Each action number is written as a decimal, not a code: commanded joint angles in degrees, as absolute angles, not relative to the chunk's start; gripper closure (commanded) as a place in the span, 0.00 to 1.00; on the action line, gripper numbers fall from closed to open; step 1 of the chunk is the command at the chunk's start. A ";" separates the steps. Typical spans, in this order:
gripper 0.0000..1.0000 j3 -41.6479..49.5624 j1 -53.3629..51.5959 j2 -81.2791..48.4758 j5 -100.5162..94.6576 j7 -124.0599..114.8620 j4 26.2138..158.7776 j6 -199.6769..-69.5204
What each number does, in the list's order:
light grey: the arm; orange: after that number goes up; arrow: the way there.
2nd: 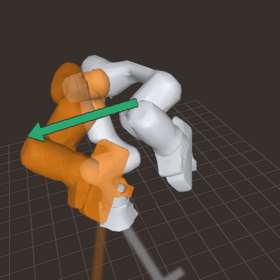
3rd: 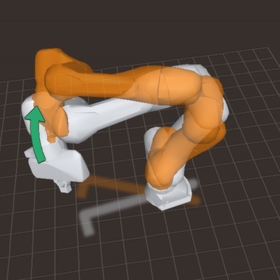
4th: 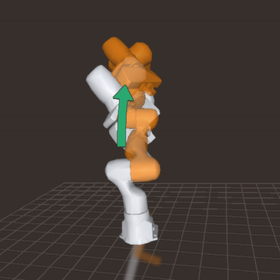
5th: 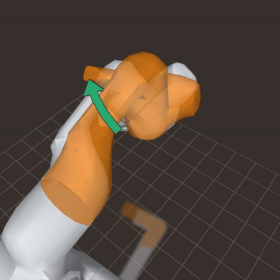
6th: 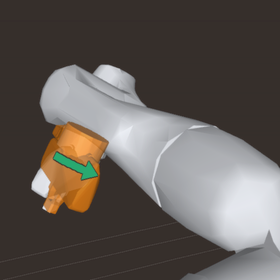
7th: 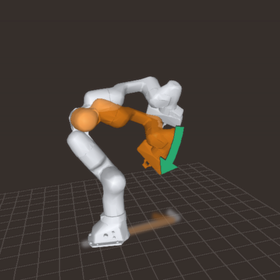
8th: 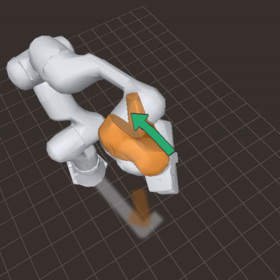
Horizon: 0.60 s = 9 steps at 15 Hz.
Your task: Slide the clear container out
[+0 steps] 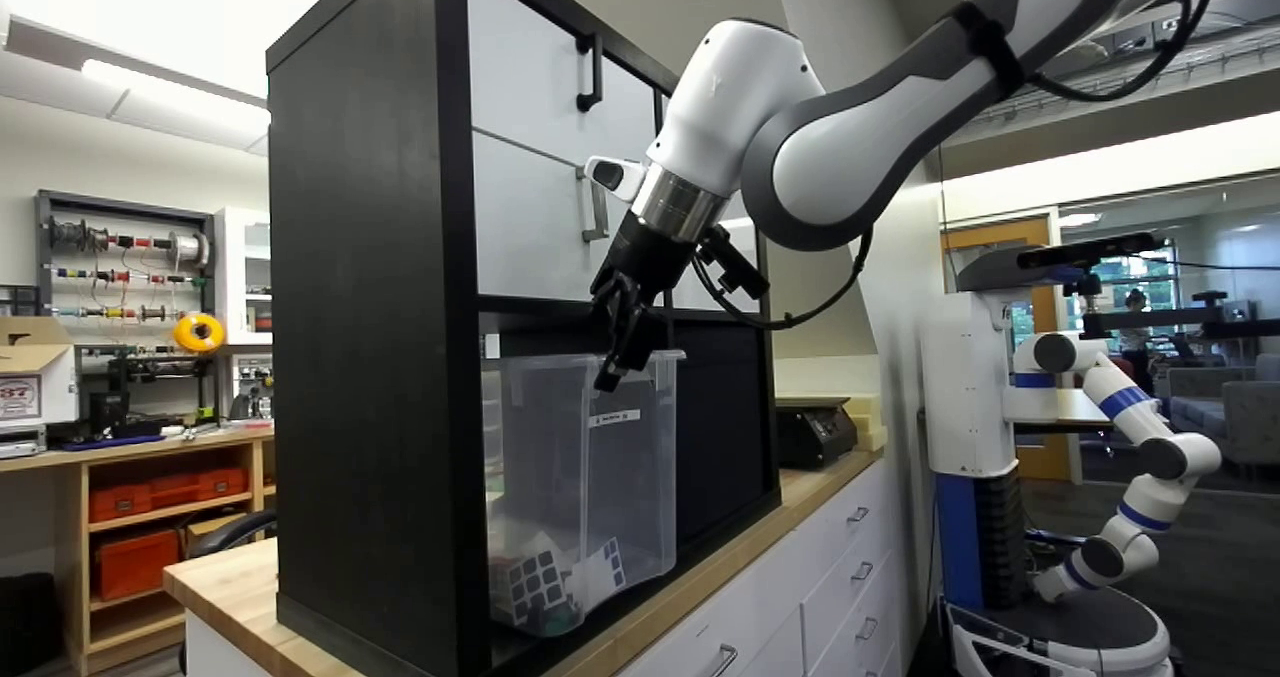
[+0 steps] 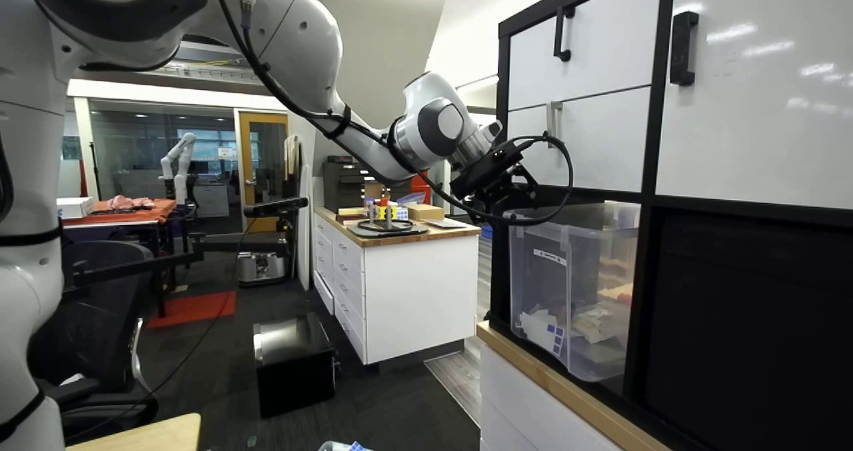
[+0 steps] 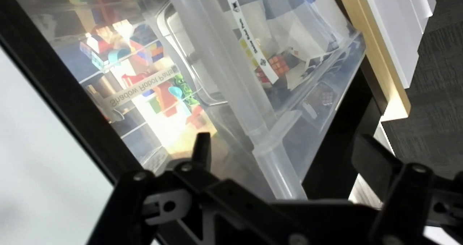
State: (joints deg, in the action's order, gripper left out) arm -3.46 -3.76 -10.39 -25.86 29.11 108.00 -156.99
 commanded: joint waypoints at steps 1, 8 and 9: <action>0.00 -3.53 -3.96 -13.24 -27.27 30.92 103.85 -156.92; 0.28 -3.94 -3.73 -16.77 -26.08 33.63 100.43 -156.33; 0.33 -3.99 -3.61 -16.63 -25.92 33.91 100.78 -156.45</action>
